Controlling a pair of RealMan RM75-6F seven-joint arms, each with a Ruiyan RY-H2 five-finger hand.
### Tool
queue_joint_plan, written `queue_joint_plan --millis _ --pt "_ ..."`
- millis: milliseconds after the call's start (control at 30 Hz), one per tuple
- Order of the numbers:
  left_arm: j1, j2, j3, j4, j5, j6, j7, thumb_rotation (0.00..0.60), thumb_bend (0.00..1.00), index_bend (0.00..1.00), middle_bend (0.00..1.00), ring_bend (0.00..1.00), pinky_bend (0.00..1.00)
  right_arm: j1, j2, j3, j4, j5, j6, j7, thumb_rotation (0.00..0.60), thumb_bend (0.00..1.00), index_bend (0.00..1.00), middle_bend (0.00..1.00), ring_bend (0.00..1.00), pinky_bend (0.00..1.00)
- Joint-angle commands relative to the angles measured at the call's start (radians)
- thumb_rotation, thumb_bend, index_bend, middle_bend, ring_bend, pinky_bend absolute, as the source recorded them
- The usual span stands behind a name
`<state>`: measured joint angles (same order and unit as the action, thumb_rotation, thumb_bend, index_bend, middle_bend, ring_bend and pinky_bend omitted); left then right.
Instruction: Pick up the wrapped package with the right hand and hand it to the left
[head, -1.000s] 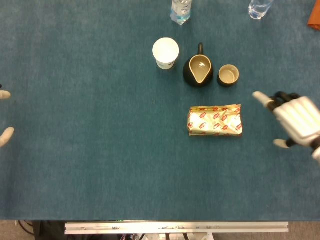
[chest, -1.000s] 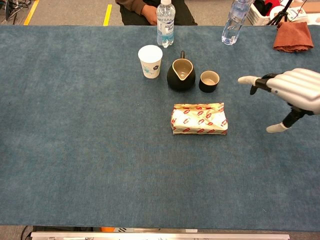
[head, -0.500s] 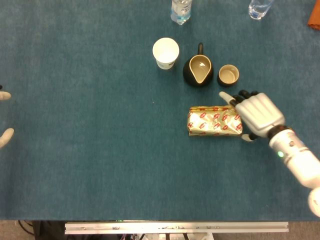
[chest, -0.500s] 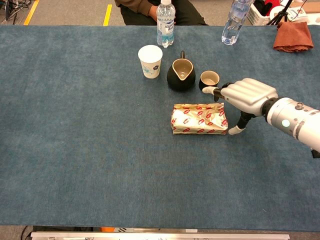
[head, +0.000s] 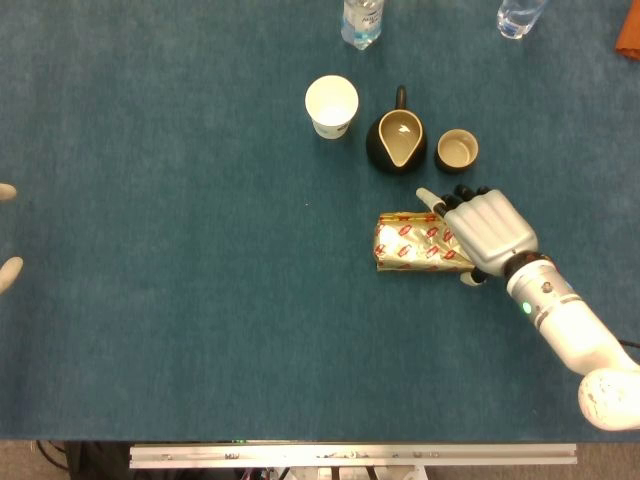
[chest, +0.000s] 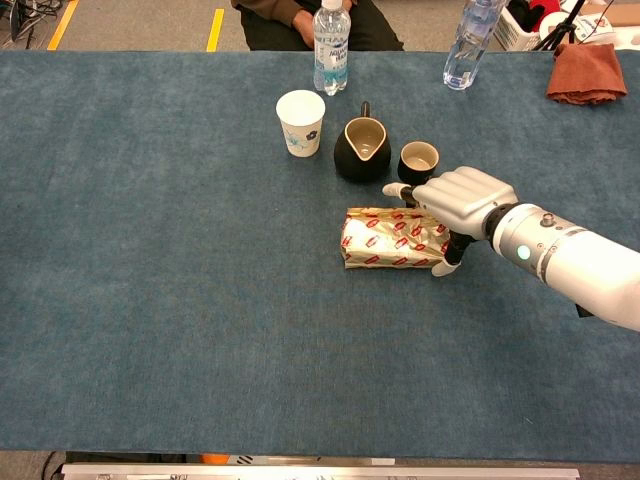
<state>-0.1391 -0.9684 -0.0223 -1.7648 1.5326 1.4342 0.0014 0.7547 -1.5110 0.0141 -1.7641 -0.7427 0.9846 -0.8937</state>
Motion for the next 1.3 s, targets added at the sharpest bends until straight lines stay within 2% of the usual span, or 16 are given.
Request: queue_joint_plan --millis 33,233,367,567,800,933,1167,1300 --pt "-0.001 0.000 0.001 0.002 0.003 -0.001 -0.001 0.600 0.20 0.28 0.21 0.12 0.24 0.006 -0.008 -0.009 0.005 0.010 0.007 -0.001 0.568 0.00 0.03 0.25 0.16 0.30" --pt "-0.003 -0.001 0.000 0.003 0.004 -0.004 -0.005 0.600 0.20 0.28 0.21 0.12 0.24 0.023 -0.040 -0.025 0.029 0.030 0.029 -0.024 0.578 0.07 0.03 0.25 0.16 0.30" --pt "-0.002 0.003 0.001 0.001 0.003 -0.005 -0.011 0.600 0.20 0.28 0.21 0.12 0.24 0.032 -0.065 -0.027 0.050 0.032 0.048 -0.033 0.600 0.19 0.06 0.28 0.17 0.30" --pt "0.001 0.006 0.002 0.003 0.001 -0.001 -0.016 0.600 0.20 0.28 0.21 0.12 0.24 0.033 -0.094 -0.032 0.080 0.006 0.074 -0.030 0.600 0.34 0.24 0.36 0.25 0.33" --pt "-0.004 0.007 0.000 0.008 -0.005 -0.013 -0.020 0.600 0.20 0.28 0.21 0.12 0.24 0.024 -0.104 -0.038 0.101 -0.069 0.088 0.009 0.600 0.51 0.49 0.52 0.45 0.52" --pt "-0.023 0.014 -0.002 0.009 -0.010 -0.047 -0.041 0.600 0.20 0.28 0.21 0.12 0.24 0.018 -0.069 -0.032 0.076 -0.117 0.089 0.049 0.600 0.53 0.54 0.56 0.51 0.56" --pt "-0.076 0.019 -0.006 0.002 0.008 -0.120 -0.074 0.600 0.20 0.28 0.21 0.12 0.24 0.028 0.041 -0.016 -0.033 -0.198 0.077 0.089 0.600 0.53 0.55 0.57 0.52 0.58" --pt "-0.123 0.030 -0.014 -0.020 0.017 -0.183 -0.116 0.600 0.20 0.28 0.21 0.12 0.24 0.049 0.115 0.010 -0.109 -0.233 0.053 0.112 0.600 0.53 0.55 0.57 0.52 0.58"
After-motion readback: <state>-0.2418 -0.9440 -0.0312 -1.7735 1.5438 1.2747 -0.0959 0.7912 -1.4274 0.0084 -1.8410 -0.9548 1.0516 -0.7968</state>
